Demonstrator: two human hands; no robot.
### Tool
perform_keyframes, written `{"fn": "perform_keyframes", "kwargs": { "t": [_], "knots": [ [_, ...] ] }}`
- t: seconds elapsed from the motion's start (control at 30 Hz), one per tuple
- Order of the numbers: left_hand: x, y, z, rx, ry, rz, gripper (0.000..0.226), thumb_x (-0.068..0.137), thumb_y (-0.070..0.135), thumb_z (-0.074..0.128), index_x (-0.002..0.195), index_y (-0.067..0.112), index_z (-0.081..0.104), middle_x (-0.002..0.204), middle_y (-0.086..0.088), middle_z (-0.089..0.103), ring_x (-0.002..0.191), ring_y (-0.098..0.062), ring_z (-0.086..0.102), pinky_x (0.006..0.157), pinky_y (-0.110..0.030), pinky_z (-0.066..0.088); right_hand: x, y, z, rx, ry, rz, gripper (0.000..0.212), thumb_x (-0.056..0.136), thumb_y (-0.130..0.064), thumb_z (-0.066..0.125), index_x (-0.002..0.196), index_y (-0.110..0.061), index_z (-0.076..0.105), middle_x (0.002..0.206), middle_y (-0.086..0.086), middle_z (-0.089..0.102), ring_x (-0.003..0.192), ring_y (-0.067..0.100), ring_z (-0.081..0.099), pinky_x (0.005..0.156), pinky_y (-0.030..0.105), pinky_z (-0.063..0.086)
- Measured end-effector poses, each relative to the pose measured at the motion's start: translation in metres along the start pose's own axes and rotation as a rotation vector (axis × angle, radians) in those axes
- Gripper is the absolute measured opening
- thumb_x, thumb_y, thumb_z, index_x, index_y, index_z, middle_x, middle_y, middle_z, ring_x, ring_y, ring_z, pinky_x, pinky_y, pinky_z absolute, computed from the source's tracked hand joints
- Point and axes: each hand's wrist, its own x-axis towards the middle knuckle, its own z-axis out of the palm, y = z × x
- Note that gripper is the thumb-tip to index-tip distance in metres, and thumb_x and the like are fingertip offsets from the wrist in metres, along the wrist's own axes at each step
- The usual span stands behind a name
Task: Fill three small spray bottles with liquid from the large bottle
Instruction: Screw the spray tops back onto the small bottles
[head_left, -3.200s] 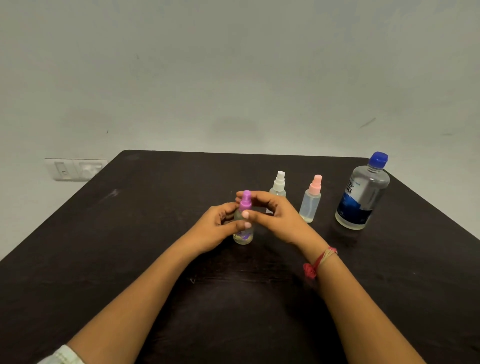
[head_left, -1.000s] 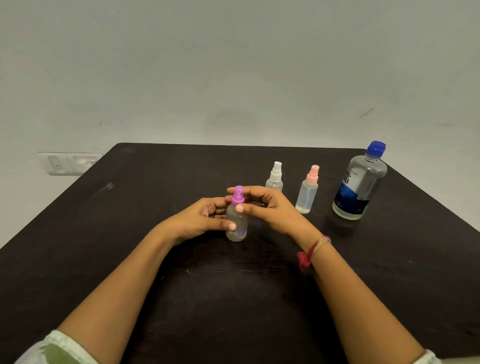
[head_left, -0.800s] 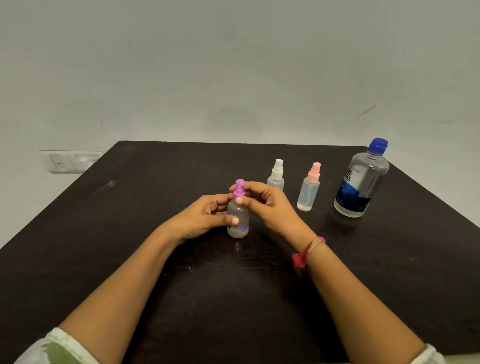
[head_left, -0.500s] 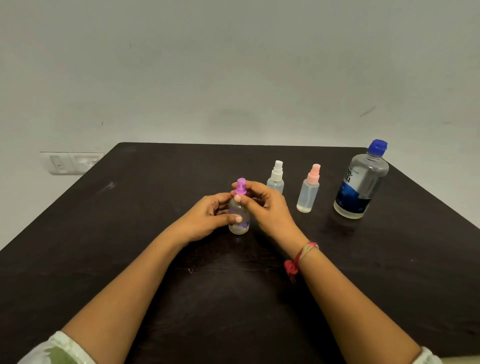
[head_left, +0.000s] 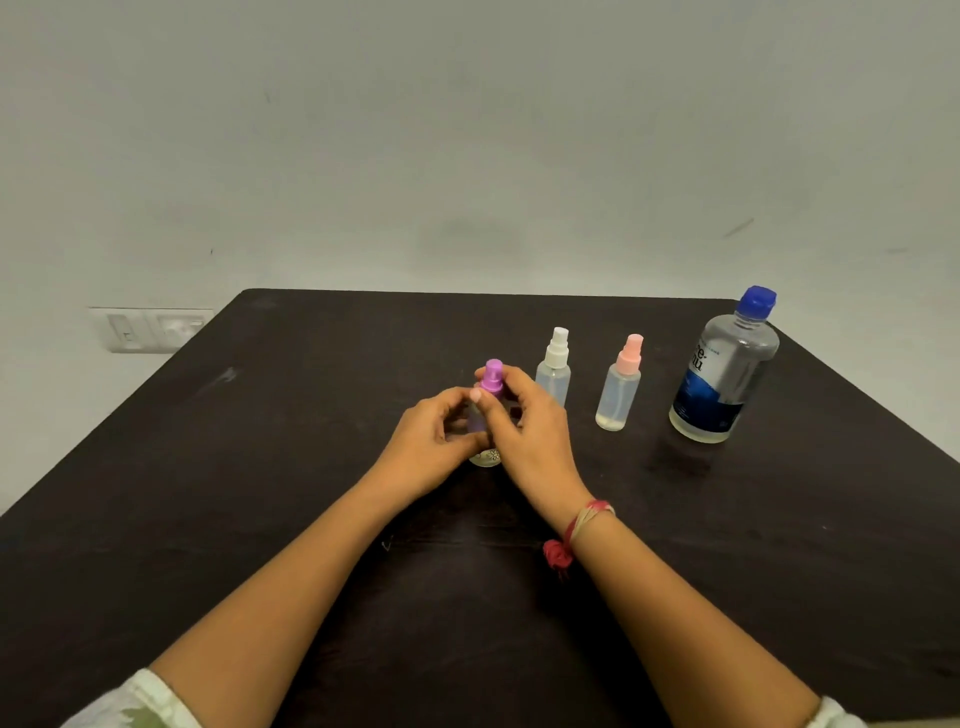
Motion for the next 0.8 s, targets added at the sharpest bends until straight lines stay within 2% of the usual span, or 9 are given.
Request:
{"fn": "perform_keyframes", "kwargs": {
  "t": [0.1, 0.23, 0.3, 0.4, 0.5, 0.6, 0.7, 0.8],
  "knots": [
    [-0.001, 0.000, -0.002, -0.055, -0.019, -0.005, 0.036, 0.077, 0.012, 0.075, 0.109, 0.024, 0.062, 0.103, 0.005, 0.070, 0.098, -0.004, 0.066, 0.089, -0.024, 0.052, 0.002, 0.003, -0.009, 0.000, -0.059, -0.034, 0.031, 0.090, -0.022, 0.063, 0.120, -0.015, 0.060, 0.111, -0.002, 0.058, 0.101, 0.000, 0.055, 0.083, 0.008, 0.042],
    [-0.001, -0.004, -0.006, -0.084, -0.045, -0.041, 0.044, 0.073, 0.014, 0.079, 0.112, 0.024, 0.062, 0.109, 0.004, 0.070, 0.104, -0.007, 0.066, 0.093, -0.028, 0.051, 0.006, 0.003, -0.020, 0.226, -0.301, 0.151, 0.028, 0.092, -0.021, 0.060, 0.119, -0.022, 0.059, 0.110, -0.010, 0.065, 0.108, 0.003, 0.060, 0.092, 0.020, 0.049],
    [-0.003, -0.003, -0.004, -0.063, -0.021, -0.041, 0.045, 0.073, 0.016, 0.080, 0.113, 0.024, 0.062, 0.107, 0.006, 0.070, 0.102, -0.005, 0.066, 0.092, -0.024, 0.052, 0.006, 0.001, -0.019, 0.209, -0.257, 0.144, 0.023, 0.092, -0.019, 0.060, 0.114, -0.020, 0.062, 0.104, -0.011, 0.066, 0.102, 0.001, 0.062, 0.088, 0.017, 0.049],
    [-0.005, 0.002, 0.000, 0.027, 0.029, -0.002, 0.040, 0.080, 0.015, 0.074, 0.118, 0.019, 0.061, 0.099, 0.012, 0.068, 0.095, 0.002, 0.064, 0.080, -0.011, 0.050, 0.000, -0.003, -0.008, 0.050, -0.090, 0.083, 0.017, 0.091, -0.020, 0.061, 0.107, -0.016, 0.066, 0.094, -0.011, 0.066, 0.090, 0.001, 0.062, 0.077, 0.009, 0.046],
    [-0.007, 0.004, 0.002, 0.053, 0.052, 0.007, 0.033, 0.083, 0.011, 0.069, 0.115, 0.020, 0.062, 0.091, 0.015, 0.066, 0.088, 0.005, 0.063, 0.073, -0.005, 0.046, -0.004, -0.003, 0.001, -0.015, -0.003, 0.052, 0.015, 0.092, -0.024, 0.060, 0.102, -0.016, 0.066, 0.091, -0.005, 0.067, 0.087, 0.007, 0.062, 0.075, 0.019, 0.049],
    [-0.005, 0.004, -0.003, -0.010, -0.001, -0.016, 0.038, 0.079, 0.013, 0.074, 0.115, 0.021, 0.062, 0.100, 0.009, 0.069, 0.096, -0.002, 0.066, 0.079, -0.011, 0.050, -0.002, -0.004, -0.006, 0.136, -0.101, 0.107, 0.020, 0.091, -0.024, 0.061, 0.111, -0.019, 0.064, 0.102, -0.003, 0.067, 0.097, 0.007, 0.063, 0.083, 0.022, 0.051],
    [-0.002, 0.000, -0.011, -0.094, -0.077, -0.053, 0.043, 0.075, 0.013, 0.078, 0.114, 0.021, 0.062, 0.106, 0.003, 0.071, 0.102, -0.006, 0.066, 0.090, -0.023, 0.052, 0.001, 0.000, -0.016, 0.300, -0.251, 0.199, 0.039, 0.092, -0.022, 0.060, 0.130, -0.020, 0.053, 0.118, -0.009, 0.061, 0.112, 0.002, 0.057, 0.090, 0.017, 0.048],
    [-0.003, -0.003, -0.014, -0.111, -0.083, -0.072, 0.046, 0.072, 0.017, 0.080, 0.114, 0.021, 0.062, 0.107, 0.001, 0.071, 0.103, -0.011, 0.066, 0.092, -0.030, 0.052, 0.005, 0.002, -0.020, 0.318, -0.340, 0.193, 0.036, 0.094, -0.022, 0.055, 0.130, -0.016, 0.054, 0.119, -0.009, 0.061, 0.113, 0.004, 0.058, 0.093, 0.019, 0.048]
  ]
}}
